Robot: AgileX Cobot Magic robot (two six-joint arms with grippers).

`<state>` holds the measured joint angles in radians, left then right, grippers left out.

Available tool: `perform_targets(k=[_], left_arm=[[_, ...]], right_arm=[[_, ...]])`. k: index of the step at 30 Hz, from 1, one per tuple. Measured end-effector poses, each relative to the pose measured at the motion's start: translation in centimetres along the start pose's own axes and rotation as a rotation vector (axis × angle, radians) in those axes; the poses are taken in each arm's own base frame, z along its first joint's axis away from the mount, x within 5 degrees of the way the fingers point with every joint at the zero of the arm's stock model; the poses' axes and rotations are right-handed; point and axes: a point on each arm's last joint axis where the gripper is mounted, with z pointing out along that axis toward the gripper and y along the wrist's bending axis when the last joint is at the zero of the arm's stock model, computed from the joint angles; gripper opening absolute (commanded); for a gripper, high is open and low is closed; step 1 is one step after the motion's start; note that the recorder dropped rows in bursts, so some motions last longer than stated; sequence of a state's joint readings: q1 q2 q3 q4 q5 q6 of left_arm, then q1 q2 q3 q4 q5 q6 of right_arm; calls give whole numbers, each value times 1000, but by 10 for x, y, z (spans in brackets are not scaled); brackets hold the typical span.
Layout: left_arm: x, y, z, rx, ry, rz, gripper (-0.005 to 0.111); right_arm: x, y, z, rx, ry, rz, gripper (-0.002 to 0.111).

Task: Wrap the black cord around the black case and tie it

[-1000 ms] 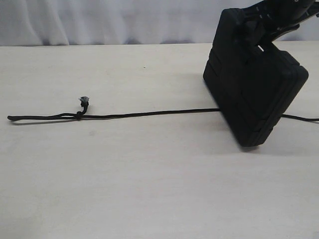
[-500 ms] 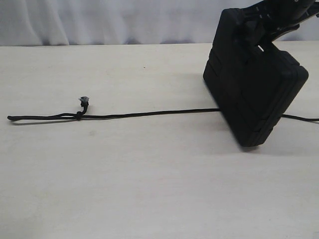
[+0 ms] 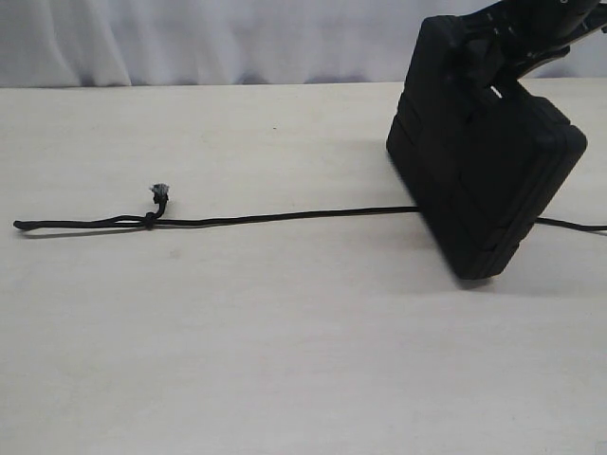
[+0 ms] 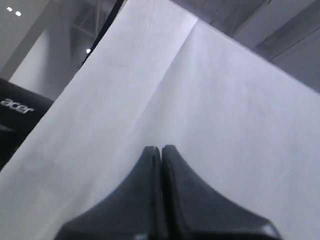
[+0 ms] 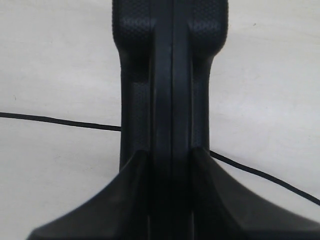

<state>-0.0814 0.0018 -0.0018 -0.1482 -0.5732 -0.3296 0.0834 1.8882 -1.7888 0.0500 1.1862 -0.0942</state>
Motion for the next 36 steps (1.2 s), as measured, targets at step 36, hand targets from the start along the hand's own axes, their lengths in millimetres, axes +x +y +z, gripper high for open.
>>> perform_targets(k=[36], left_arm=[[207,120,222,-361,1294,1128,0]], right_arm=[[0,0,-1,-5,0,2,4]])
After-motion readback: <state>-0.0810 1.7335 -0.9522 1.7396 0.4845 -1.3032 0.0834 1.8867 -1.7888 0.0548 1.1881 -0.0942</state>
